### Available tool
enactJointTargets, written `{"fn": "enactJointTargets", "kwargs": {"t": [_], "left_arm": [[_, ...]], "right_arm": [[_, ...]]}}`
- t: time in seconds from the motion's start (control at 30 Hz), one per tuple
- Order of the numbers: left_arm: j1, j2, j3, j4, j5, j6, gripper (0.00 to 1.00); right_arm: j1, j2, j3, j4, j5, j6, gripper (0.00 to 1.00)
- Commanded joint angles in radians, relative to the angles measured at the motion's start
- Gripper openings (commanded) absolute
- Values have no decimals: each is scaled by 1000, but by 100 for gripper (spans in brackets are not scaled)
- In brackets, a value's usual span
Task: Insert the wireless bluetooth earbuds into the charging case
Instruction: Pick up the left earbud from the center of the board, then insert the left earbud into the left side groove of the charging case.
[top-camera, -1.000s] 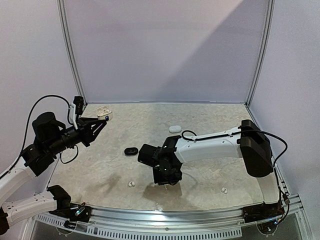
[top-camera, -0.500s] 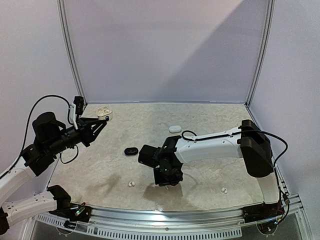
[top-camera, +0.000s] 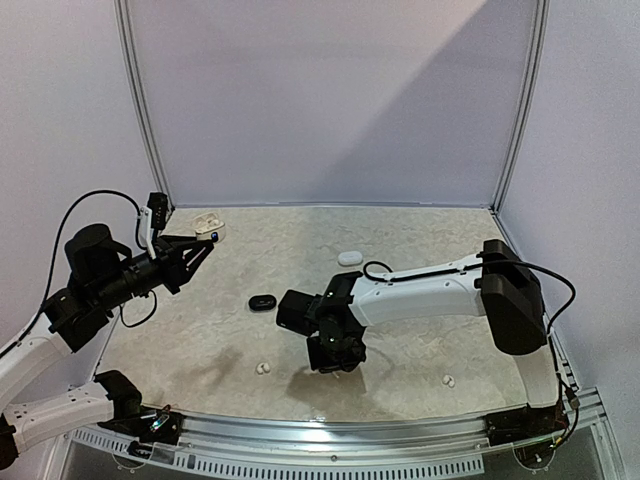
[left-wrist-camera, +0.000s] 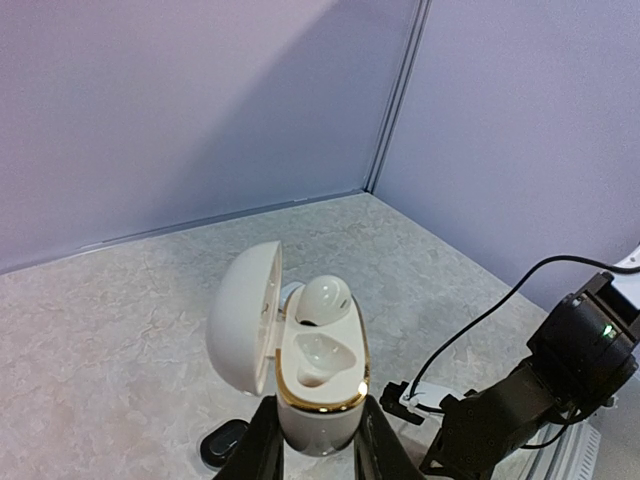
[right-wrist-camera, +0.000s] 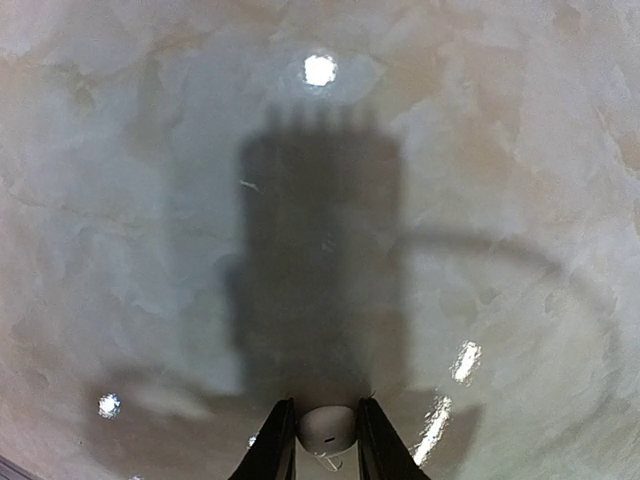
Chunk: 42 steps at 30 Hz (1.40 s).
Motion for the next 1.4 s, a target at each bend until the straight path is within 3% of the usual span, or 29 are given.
{"fn": "enactJointTargets", "kwargs": {"t": [0.0,0.33,0.57,0.8,1.03,1.37], "left_arm": [[15,-1,-10,22,10,-6,0],[15,3,-15,25,26,0,0],[9,12,-33,118,72,-18,0],[-31,33,-52,250,89,-8,0],[-112,76,-51,356,84,54,0],[-176,74,-43,403,39,163,0]], "right_arm": [[0,48,-18,-2,-29,-10,18],[-7,12,-15,25,-15,-53,1],[-6,-206,81,130,169,-204,0],[38,-424,92,508,311,-402,0],[65,-438,114,947,222,-573,0],[96,-312,181,1137,105,-709,0]]}}
